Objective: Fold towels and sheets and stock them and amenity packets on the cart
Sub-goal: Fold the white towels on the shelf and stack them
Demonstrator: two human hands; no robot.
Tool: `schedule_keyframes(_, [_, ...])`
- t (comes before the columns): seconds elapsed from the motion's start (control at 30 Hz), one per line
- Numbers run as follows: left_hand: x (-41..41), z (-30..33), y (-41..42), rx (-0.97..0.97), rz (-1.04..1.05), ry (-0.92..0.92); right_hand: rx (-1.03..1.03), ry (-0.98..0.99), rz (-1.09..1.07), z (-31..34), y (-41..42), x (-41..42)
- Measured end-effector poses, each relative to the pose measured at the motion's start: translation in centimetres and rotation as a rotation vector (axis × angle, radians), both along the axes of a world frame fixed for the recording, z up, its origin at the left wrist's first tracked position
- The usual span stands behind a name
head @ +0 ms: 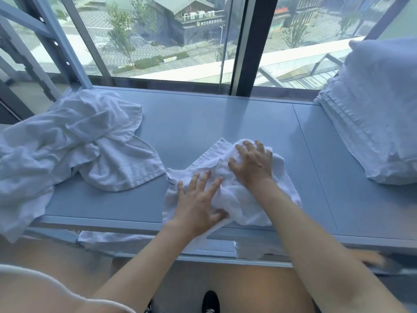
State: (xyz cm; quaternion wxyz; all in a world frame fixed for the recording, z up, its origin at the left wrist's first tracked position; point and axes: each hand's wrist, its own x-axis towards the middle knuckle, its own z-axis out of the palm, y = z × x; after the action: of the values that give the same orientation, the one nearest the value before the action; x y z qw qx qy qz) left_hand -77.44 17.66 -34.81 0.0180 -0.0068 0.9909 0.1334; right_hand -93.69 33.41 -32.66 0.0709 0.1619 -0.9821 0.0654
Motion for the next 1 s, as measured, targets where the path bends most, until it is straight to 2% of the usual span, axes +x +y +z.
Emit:
schedule_keyframes(0.13, [-2.3, -0.5, 0.7, -0.008, -0.014, 0.049, -0.123, 0.065, -0.169, -0.6, 3.6, 3.2])
schedule_keyframes(0.27, [-4.6, 0.1, 1.4, -0.079, 0.028, 0.008, -0.026, 0.041, -0.256, -0.5, 7.0, 6.9])
schedule_keyframes(0.37, [-5.4, 1.0, 2.2, -0.016, -0.013, 0.019, 0.109, -0.014, -0.299, 0.3, 8.8, 9.4])
schedule_keyframes(0.43, [-4.9, 1.2, 2.5, 0.051, -0.103, 0.017, 0.119, -0.051, -0.318, 1.2, 9.3, 9.8])
schedule_keyframes(0.5, [-4.2, 0.9, 2.3, 0.081, -0.195, -0.009, -0.001, -0.059, -0.264, 2.1, 9.4, 9.0])
schedule_keyframes(0.57, [-3.8, 0.6, 1.5, 0.101, -0.252, -0.024, -0.113, -0.071, -0.081, 3.1, 9.1, 7.6])
schedule_keyframes(0.63, [-3.7, 0.6, 0.7, 0.140, -0.310, -0.012, -0.149, -0.166, 0.135, 3.9, 8.1, 6.0])
schedule_keyframes(0.7, [-3.4, 0.5, -0.2, 0.175, -0.346, -0.003, -0.149, -0.370, 0.233, 3.8, 6.8, 4.7])
schedule_keyframes(0.8, [-2.5, 0.1, -1.9, 0.219, -0.267, -0.015, -0.062, -0.564, 0.165, 2.4, 6.3, 3.4])
schedule_keyframes(1.0, [-1.1, 0.1, -4.2, 0.284, -0.146, -0.050, -0.018, -0.674, 0.033, 1.7, 8.5, 0.4])
